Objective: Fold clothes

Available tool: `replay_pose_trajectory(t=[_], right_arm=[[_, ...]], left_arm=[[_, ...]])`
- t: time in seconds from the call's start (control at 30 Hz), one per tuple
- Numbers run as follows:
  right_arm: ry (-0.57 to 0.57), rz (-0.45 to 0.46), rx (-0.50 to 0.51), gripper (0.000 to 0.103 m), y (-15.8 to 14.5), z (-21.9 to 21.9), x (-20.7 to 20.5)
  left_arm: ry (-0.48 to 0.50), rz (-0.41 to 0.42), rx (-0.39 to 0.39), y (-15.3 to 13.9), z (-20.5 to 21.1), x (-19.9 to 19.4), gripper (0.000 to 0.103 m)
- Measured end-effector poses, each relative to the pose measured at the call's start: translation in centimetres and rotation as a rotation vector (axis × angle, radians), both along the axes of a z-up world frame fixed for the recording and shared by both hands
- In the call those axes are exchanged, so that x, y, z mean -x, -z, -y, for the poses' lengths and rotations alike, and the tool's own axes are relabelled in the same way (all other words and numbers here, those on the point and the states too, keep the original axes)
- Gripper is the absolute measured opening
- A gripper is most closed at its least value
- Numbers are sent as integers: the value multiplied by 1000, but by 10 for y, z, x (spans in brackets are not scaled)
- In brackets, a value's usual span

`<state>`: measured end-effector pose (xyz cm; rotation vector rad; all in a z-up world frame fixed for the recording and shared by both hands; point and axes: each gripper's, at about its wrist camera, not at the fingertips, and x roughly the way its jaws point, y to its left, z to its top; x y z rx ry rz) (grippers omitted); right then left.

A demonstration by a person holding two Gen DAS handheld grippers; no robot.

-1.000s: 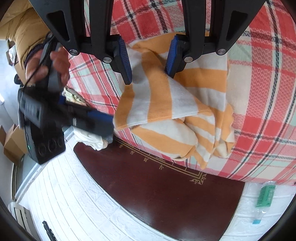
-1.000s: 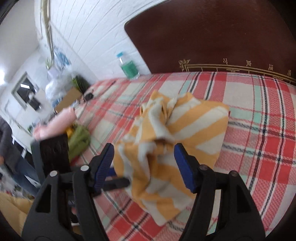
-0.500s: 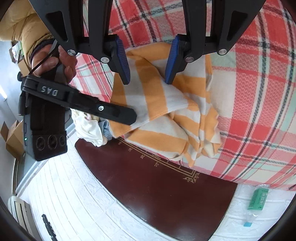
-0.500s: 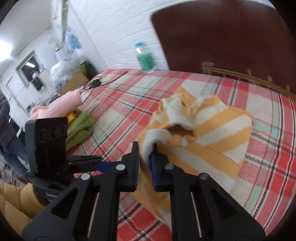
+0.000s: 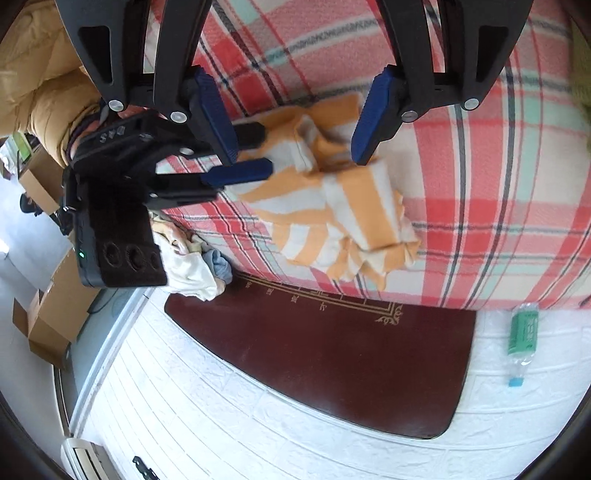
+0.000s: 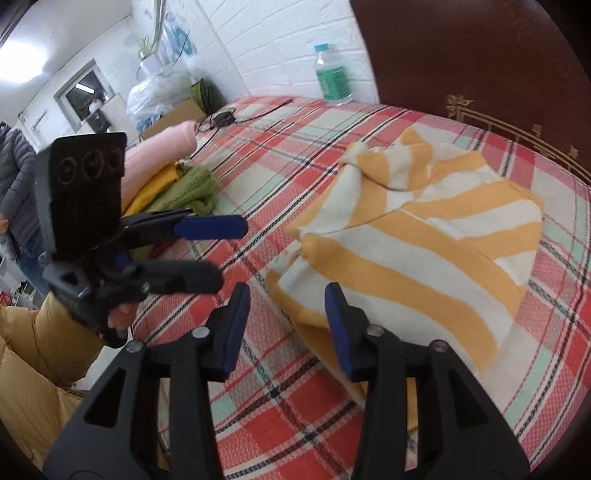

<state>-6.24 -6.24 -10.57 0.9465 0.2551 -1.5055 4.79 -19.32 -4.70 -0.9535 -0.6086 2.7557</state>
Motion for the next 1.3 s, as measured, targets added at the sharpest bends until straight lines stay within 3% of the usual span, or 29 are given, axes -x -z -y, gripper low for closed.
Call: replay_pose_trajectory(t=[0.13,0.37,0.57,0.67,0.77,0.9,1.07,1.17,1.2,1.3], right_arm=[[80,-60,1,45,-3,-11,9],[49,-172,-107,46,20,0,-5],[69,-141,-102,46,24,-4,2],[80,-122,-96,46,25,-6,5],[87,-101,-88,49,28,-8,7],[93,-80,-79,49,30,-9,11],[77,-69,-77,49,28,-9,9],[57,-84,-83,50,29,-9,2],[49,-87,-82,50,28,-10,0],[25,-61,-33,50,20,-13,-3]], left_arm=[[-41,43,9,2,9,28,65],[-63,147,161,16,9,80,65],[-86,237,259,29,24,115,64],[-94,258,308,34,29,127,53],[-114,249,358,31,32,134,49],[-147,248,326,29,42,143,48],[-186,294,413,43,37,163,49],[-212,264,473,42,32,166,51],[-236,257,460,40,35,164,51],[-298,226,274,32,58,145,51]])
